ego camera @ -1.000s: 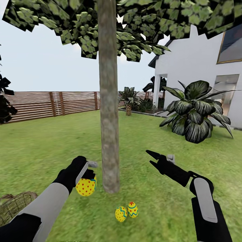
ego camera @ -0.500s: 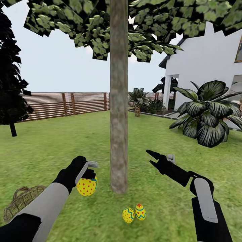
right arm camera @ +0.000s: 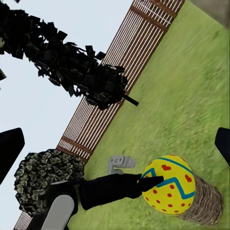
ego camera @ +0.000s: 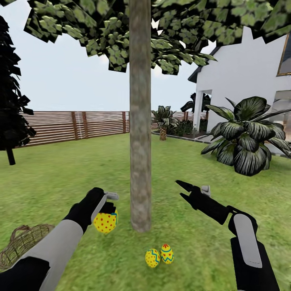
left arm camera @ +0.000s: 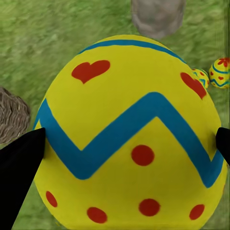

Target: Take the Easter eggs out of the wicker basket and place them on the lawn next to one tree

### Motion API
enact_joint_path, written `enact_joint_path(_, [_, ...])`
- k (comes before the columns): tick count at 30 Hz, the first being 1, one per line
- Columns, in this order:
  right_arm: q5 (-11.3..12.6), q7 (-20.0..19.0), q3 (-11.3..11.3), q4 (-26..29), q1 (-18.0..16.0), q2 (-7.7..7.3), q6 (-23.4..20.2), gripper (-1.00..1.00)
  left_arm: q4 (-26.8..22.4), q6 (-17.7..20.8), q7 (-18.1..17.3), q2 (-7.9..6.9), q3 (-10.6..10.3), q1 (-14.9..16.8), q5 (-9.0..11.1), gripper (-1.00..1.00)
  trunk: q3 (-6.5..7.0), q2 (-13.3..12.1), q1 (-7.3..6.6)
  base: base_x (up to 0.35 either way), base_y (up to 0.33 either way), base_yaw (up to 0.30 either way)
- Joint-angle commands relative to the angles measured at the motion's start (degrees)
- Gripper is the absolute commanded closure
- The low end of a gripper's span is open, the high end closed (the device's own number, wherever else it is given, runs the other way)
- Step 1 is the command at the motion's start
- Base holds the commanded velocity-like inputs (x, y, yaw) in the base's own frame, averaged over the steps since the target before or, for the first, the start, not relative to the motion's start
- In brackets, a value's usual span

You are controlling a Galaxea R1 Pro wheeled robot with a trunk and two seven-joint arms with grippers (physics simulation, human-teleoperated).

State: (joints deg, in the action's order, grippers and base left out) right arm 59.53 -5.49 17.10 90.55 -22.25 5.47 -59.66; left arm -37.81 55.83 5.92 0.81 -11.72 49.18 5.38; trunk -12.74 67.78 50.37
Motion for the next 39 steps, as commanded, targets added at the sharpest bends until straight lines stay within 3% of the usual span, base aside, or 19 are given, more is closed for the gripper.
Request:
enact_joint_path(1, [-0.57, -0.58, 0.14, -0.01, -0.08, 0.07, -0.34, -1.0, -0.07, 0.0, 0.57, -0.03, -0.21, 0.04, 0.58, 1.0, -0.2, 0.47, 0.23, 0.0, 0.0, -0.197])
enact_joint_path(9, [-0.55, -0.61, 0.13, -0.01, -0.08, 0.07, -0.34, -1.0, 0.01, -0.89, -0.09, -0.09, -0.16, 0.09, 0.62, 1.0, -1.25, 3.68, 1.99, 0.0, 0.0, -0.154])
enact_joint_path(13, [-0.48, -0.58, 0.13, -0.01, -0.08, 0.07, -0.34, -1.0, 0.1, -0.56, -3.88, -0.22, -0.15, 0.26, 0.66, 1.0, -1.94, 5.28, 2.87, 0.0, 0.0, -0.018])
enact_joint_path(16, [-0.49, -0.58, 0.13, -0.01, -0.08, 0.07, -0.34, -1.0, 3.1, -0.67, -5.06, -0.27, -0.15, 1.46, 0.76, 1.0, -2.48, 6.48, 3.53, 0.0, 0.0, -0.004])
enact_joint_path(19, [-0.43, -0.58, 0.13, 0.01, -0.08, 0.07, -0.34, -1.0, 7.68, -1.0, -5.37, -0.28, -0.08, 3.5, 0.99, 1.0, -3.02, 7.69, 4.19, 0.0, 0.0, 0.0])
enact_joint_path(23, [-0.48, -0.58, 0.13, 0.02, -0.08, 0.07, -0.34, -1.0, 9.74, -1.66, -5.47, -0.22, -0.06, 4.23, 1.07, 1.0, -3.74, 9.29, 5.06, 0.0, 0.0, 0.0])
enact_joint_path(39, [-0.52, -0.6, 0.06, 0.01, -0.08, 0.07, -0.34, -1.0, 10.22, -1.29, -5.65, -0.11, 0.11, 4.46, 0.96, 1.0, -6.61, 15.71, 8.58, 0.0, 0.0, 0.0])
